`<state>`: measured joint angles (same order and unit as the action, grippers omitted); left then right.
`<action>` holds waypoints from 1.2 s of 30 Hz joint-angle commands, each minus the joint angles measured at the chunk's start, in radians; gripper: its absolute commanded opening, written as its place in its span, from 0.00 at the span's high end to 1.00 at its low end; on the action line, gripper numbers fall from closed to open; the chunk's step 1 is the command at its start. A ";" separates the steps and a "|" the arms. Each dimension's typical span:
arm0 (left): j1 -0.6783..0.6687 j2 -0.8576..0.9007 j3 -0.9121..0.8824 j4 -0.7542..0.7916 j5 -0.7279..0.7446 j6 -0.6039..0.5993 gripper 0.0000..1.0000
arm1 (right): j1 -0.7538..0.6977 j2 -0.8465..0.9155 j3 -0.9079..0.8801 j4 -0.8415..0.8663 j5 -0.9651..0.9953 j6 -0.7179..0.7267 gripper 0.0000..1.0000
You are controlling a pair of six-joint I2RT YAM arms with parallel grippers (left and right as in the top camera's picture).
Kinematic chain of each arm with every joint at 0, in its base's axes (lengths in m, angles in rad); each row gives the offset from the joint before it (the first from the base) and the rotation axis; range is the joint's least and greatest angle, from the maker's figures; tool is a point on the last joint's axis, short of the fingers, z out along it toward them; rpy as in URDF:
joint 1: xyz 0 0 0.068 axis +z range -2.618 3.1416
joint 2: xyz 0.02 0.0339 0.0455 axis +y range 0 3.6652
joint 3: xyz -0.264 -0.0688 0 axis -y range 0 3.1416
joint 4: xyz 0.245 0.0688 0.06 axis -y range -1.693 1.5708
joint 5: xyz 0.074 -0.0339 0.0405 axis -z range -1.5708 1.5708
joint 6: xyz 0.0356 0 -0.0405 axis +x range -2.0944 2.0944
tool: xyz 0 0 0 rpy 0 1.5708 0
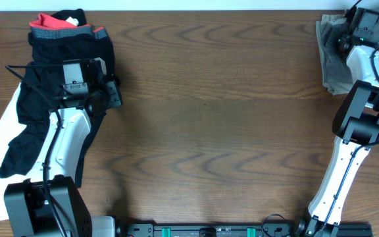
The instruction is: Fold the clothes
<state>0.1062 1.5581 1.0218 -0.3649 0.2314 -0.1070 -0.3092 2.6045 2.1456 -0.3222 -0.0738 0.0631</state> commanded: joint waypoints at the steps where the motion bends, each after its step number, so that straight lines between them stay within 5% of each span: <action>1: -0.001 0.012 0.015 0.001 -0.008 0.005 0.73 | 0.012 -0.009 0.009 -0.011 -0.039 -0.032 0.99; 15: -0.001 0.012 0.015 0.000 -0.008 0.005 0.73 | -0.087 -0.214 0.008 -0.022 0.054 -0.066 0.99; 36: -0.001 0.012 0.015 0.001 -0.008 0.005 0.73 | -0.245 0.061 0.008 0.073 0.154 -0.065 0.91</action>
<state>0.1062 1.5581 1.0218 -0.3630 0.2314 -0.1070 -0.5430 2.5984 2.1521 -0.2607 0.0559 0.0128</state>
